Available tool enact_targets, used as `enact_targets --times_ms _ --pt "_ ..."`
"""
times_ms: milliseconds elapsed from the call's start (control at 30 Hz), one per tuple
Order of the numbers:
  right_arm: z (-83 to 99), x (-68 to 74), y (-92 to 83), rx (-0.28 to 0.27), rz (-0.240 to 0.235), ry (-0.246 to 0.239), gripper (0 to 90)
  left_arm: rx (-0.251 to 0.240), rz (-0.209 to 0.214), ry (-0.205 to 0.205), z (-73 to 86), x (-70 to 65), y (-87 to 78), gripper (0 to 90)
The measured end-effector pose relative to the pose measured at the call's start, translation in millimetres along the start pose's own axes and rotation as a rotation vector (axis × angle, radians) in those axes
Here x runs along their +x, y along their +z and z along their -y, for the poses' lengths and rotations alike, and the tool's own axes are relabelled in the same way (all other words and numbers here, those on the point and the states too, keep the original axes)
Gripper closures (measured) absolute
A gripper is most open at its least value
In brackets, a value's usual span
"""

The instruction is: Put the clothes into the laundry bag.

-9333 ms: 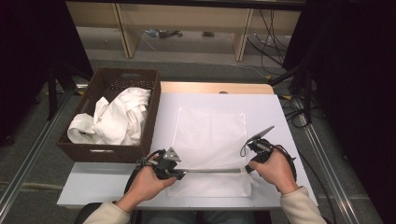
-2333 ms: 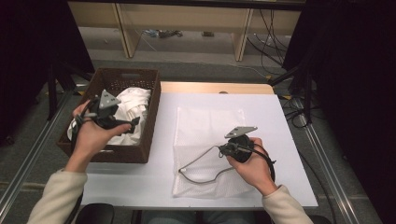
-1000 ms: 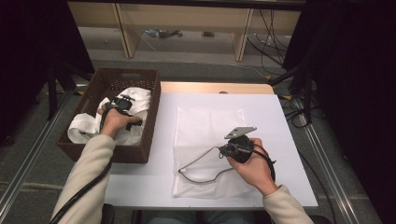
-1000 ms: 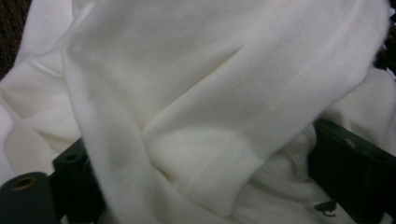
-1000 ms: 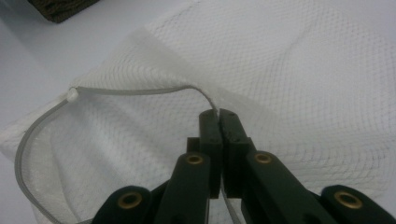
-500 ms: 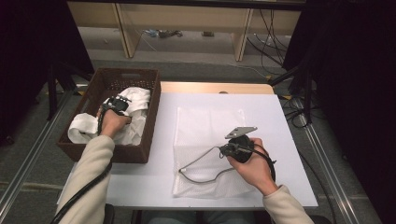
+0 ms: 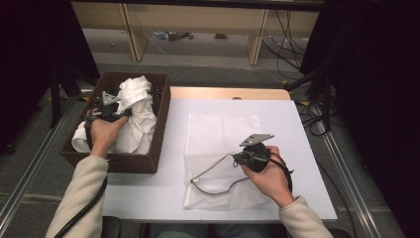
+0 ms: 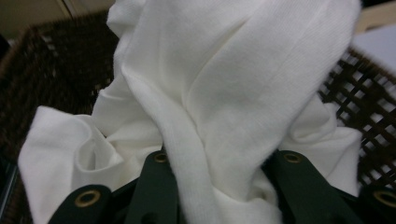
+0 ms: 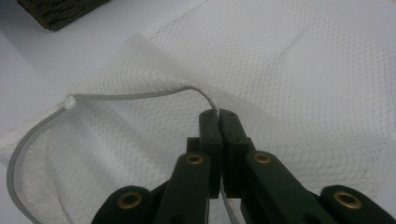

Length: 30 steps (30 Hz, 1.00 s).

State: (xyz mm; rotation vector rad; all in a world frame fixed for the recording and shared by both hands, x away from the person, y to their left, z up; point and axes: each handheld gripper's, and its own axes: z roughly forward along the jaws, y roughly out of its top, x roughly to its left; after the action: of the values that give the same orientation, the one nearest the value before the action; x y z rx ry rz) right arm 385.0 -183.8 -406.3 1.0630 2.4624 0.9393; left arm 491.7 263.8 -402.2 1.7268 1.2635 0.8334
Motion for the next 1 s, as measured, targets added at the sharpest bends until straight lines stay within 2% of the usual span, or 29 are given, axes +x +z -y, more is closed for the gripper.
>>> enact_targets --times_ms 33,100,167,267,333,467,500,700,733,833,900,1000 --pt "0.8 -0.5 2.7 -0.025 0.013 -0.021 90.0 -0.035 0.000 0.006 -3.4 -1.2 -5.0 70.6" --pt "1.1 0.8 2.2 -0.017 0.012 -0.006 90.0 -0.098 0.008 0.008 -10.6 -4.6 -14.6 70.6" --pt "0.4 0.7 -0.8 0.012 -0.008 0.011 90.0 -0.150 0.006 0.024 -19.2 -7.8 -25.0 70.5" --pt "0.7 -1.0 -0.2 -0.003 0.002 -0.010 90.0 -0.221 0.013 0.037 -33.4 -13.6 -41.8 70.5" --pt "0.7 -1.5 0.1 -0.010 0.002 -0.018 90.0 -0.269 0.027 0.044 -43.4 -17.9 -54.3 70.5" --pt "0.7 -0.2 -0.4 -0.007 0.002 -0.004 90.0 -0.354 0.060 0.070 -62.2 -27.3 -78.1 70.5" --pt "0.8 0.6 -1.1 -0.001 0.005 0.008 90.0 -0.374 0.071 0.072 -66.2 -29.7 -83.1 70.5" --pt "0.7 0.7 -1.3 -0.003 0.006 0.008 90.0 -0.473 0.144 0.071 -84.2 -47.4 -112.1 70.5" --pt "0.7 0.6 -1.3 -0.003 0.006 0.009 90.0 -0.477 0.167 0.041 -86.2 -53.4 -117.4 70.5" --pt "0.6 0.8 -1.6 -0.005 0.004 0.010 90.0 -0.518 0.211 0.061 -97.5 -64.3 -134.0 70.5" --pt "0.1 1.6 -2.2 -0.003 0.003 0.025 90.0 -0.536 0.248 0.063 -105.7 -73.0 -145.3 70.5" --pt "0.1 1.3 -2.5 -0.003 0.000 0.020 90.0 -0.567 0.311 0.069 -117.5 -87.8 -161.3 70.4"
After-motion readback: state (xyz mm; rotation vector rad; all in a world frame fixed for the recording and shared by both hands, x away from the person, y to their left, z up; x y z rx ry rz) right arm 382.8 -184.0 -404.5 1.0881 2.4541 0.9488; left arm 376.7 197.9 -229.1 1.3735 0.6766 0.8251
